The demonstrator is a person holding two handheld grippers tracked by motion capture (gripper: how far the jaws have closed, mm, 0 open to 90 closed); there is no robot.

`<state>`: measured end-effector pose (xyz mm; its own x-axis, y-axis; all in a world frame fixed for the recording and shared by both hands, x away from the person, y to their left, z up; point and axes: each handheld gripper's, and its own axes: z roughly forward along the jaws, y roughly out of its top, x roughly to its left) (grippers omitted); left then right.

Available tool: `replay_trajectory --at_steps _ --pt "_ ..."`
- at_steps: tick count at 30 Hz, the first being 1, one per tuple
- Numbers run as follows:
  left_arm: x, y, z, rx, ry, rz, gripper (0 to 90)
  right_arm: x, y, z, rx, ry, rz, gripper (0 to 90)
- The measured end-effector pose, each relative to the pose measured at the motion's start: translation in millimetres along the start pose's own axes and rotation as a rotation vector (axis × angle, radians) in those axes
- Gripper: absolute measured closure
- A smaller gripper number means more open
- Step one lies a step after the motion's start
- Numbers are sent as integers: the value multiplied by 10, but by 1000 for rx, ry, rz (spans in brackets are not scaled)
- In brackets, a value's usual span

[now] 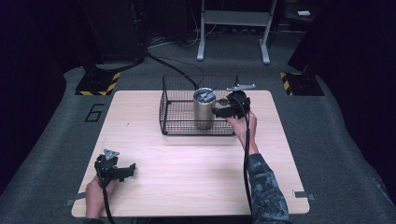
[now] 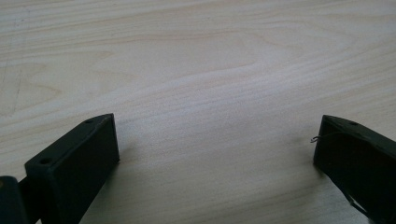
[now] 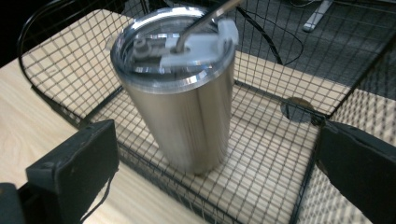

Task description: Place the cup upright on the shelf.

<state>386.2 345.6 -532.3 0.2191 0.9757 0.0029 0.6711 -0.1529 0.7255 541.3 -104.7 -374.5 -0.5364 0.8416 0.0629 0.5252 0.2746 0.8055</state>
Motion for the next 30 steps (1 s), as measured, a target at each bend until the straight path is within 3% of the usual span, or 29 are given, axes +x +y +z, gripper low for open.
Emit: replay_trajectory --at_steps 11,16,22,30 --pt "0 0 0 0 0 0 0 66 -429 -432 5 -15 -74 0" --pt "0 0 0 0 1 0 0 33 -666 -606 -11 -21 -64 0" --pt "-1 0 0 0 0 0 0 -43 -1000 -763 8 -55 -58 0" --pt "0 0 0 0 1 0 0 -226 -1523 -883 41 -100 10 0"
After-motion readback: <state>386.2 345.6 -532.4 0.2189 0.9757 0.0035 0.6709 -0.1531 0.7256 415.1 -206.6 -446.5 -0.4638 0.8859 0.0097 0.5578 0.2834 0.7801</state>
